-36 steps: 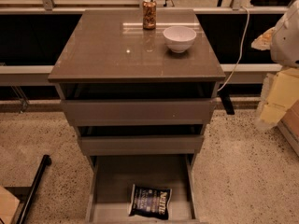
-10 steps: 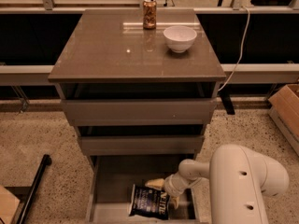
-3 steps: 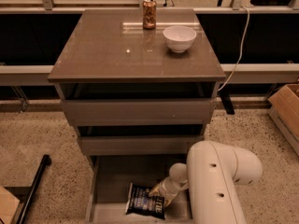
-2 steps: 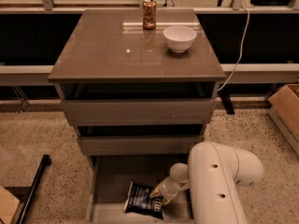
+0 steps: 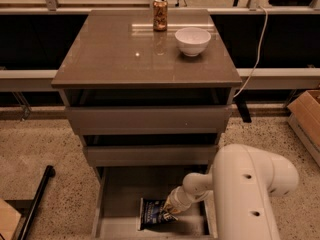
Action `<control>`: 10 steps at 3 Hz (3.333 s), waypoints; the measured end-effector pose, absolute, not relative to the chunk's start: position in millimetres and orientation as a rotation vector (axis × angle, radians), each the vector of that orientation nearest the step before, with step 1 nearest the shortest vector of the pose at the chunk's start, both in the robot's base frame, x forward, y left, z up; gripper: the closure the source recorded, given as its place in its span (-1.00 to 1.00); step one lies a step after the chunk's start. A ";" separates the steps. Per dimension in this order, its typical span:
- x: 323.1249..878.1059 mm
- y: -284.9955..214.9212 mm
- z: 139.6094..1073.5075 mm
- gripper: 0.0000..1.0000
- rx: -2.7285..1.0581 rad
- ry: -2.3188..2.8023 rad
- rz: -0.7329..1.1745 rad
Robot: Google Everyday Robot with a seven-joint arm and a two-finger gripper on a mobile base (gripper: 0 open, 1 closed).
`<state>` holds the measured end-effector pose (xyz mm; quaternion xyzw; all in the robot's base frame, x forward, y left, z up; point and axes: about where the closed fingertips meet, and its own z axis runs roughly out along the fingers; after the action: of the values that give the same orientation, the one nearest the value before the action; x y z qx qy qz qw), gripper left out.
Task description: Pick blue chip bag from bottom drawer and place on counter
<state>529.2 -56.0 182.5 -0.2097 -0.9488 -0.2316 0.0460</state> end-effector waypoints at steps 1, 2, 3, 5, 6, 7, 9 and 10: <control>517.8 -57.7 229.9 1.00 -0.579 -2.936 -0.766; 495.5 -71.1 292.6 1.00 -0.508 -2.982 -0.843; 468.4 -89.2 367.6 1.00 -0.380 -3.020 -0.918; 452.4 -102.6 512.6 1.00 -0.113 -3.226 -0.909; 479.1 -108.1 611.7 1.00 0.044 -3.401 -0.880; 509.8 -119.1 701.8 1.00 0.098 -3.523 -0.900; 521.0 -120.0 722.7 1.00 0.104 -3.553 -0.916; 496.3 -98.4 763.2 1.00 0.208 -3.600 -0.905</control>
Offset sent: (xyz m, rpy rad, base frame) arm -0.0690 -0.0450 0.2051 0.0871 -0.2130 0.1026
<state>496.3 -98.4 763.2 0.0536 -0.9284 -0.2333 -0.2841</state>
